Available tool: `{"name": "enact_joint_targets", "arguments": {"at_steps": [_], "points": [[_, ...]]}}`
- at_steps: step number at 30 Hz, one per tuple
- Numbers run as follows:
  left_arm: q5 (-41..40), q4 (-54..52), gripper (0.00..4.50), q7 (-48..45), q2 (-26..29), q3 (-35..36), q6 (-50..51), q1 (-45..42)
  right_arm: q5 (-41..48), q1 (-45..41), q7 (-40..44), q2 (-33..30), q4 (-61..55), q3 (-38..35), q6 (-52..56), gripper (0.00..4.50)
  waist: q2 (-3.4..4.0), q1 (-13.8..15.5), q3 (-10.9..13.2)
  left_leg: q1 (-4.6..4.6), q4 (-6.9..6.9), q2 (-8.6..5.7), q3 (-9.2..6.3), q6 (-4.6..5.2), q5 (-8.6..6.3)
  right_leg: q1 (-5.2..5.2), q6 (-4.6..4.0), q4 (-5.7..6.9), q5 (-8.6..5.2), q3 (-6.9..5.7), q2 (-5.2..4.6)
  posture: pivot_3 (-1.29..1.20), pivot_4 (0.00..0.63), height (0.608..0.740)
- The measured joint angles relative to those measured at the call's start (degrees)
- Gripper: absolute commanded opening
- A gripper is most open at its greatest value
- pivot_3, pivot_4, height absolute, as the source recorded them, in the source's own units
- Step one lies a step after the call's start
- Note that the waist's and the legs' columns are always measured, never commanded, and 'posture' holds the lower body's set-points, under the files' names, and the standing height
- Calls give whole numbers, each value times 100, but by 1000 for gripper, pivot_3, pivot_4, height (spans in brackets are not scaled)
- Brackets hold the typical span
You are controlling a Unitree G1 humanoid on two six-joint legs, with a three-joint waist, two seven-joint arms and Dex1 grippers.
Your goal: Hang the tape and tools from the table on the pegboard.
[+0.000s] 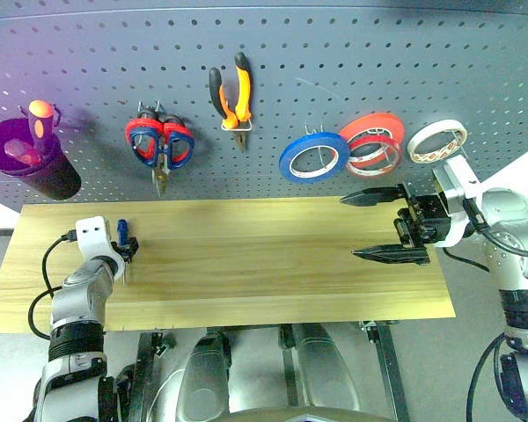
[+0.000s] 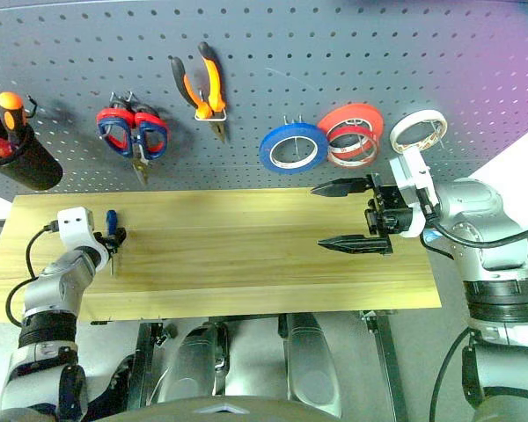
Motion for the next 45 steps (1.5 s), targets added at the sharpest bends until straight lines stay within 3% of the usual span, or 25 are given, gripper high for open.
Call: {"name": "enact_joint_targets", "arguments": {"at_steps": [5,13,21,29,36,45], "points": [[-19,-69,473,79,-54,12,128,1,-1,44,-14,0,-2,-1,-7,4500,0,1,0,-1,-1,0,1,0,0,-9,-2,-1,-2,0,-1,-119,350,733],[-35,-222,464,158,-100,28,274,50,-14,67,-31,0,-6,-2,-19,4500,1,-10,1,-2,-8,0,1,-1,-1,-13,-4,-8,-4,0,0,-111,344,733],[-157,-1735,464,265,-561,27,566,996,-74,65,-33,7,15,11,-141,4500,-3,-22,5,-8,-24,-1,3,-1,-1,-39,19,-13,5,1,-2,-93,348,733],[-144,-2845,464,214,-622,19,460,1647,-147,11,-6,64,143,59,-213,4500,-3,-5,10,-12,-41,-1,-4,-2,-1,-38,0,-69,-8,-2,10,-69,340,733],[-124,-3825,464,-85,-683,-84,-27,2388,-482,-68,-65,312,390,296,-545,4500,-5,-5,12,-17,-90,-9,-3,6,-5,-51,36,-84,-4,2,10,-46,330,733],[-30,-5108,464,-454,-702,-344,-638,3223,-638,-109,-139,528,530,453,-805,4500,-4,35,12,-20,-81,-21,-3,11,-8,-48,15,-91,-16,10,0,-21,320,733]]}}
